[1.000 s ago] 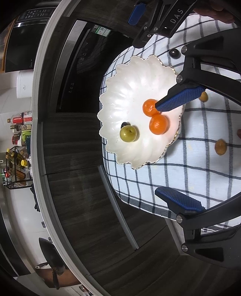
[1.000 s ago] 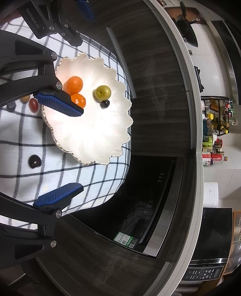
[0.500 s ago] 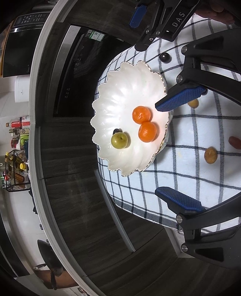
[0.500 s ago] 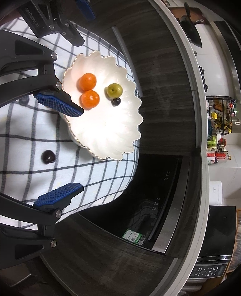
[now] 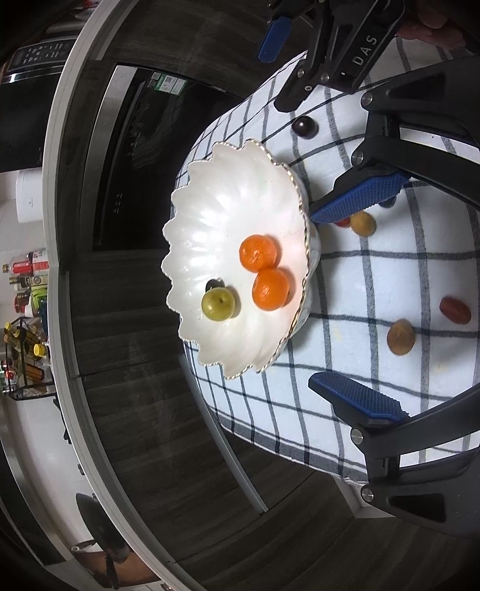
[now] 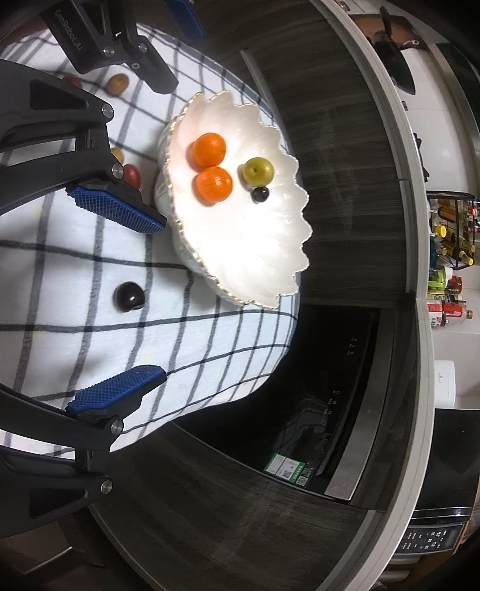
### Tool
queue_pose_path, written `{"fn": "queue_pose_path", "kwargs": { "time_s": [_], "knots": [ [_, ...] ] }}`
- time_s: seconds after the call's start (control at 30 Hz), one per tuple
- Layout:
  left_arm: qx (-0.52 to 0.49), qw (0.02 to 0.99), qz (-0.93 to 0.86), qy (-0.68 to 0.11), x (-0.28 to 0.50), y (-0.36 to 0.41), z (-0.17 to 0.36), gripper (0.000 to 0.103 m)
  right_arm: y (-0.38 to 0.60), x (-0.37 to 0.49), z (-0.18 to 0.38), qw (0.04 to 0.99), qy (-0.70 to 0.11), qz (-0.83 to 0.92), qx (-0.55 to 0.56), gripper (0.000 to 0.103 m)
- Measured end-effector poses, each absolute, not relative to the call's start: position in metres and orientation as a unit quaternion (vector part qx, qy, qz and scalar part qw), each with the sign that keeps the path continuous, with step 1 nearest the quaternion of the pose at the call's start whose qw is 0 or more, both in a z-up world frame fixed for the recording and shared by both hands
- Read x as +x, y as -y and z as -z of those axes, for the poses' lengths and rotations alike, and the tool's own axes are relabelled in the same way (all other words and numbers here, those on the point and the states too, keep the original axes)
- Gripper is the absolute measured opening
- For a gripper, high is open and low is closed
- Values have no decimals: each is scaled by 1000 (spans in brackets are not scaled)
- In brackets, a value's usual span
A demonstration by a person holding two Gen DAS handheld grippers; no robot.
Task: Organize fruits
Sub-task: 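Raise both open tools out of the bowl and back toward the loose fruit, then close the right tool on a second dark plum while the left tool grasps a small tan fruit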
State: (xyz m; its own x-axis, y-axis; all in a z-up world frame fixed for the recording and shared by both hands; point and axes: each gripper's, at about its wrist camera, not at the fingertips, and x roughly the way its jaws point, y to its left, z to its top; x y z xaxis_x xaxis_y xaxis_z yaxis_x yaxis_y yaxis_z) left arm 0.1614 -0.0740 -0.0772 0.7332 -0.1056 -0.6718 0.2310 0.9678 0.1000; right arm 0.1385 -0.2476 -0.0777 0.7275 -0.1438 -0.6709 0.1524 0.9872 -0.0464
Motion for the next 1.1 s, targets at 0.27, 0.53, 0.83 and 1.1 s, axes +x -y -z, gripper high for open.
{"fn": "queue_pose_path", "kwargs": {
  "time_s": [0.27, 0.53, 0.83, 1.1],
  "knots": [
    [93, 925, 95, -356, 157, 85, 83, 83, 254, 138, 87, 927, -367, 74, 6, 75],
    [97, 923, 93, -361, 156, 95, 93, 82, 258, 140, 98, 928, -367, 61, -9, 75],
    [104, 920, 91, -368, 156, 105, 106, 81, 266, 146, 113, 925, -377, 45, -6, 75],
    [96, 913, 101, -383, 159, 113, 119, 74, 271, 152, 122, 922, -386, 36, -5, 75]
  ]
}}
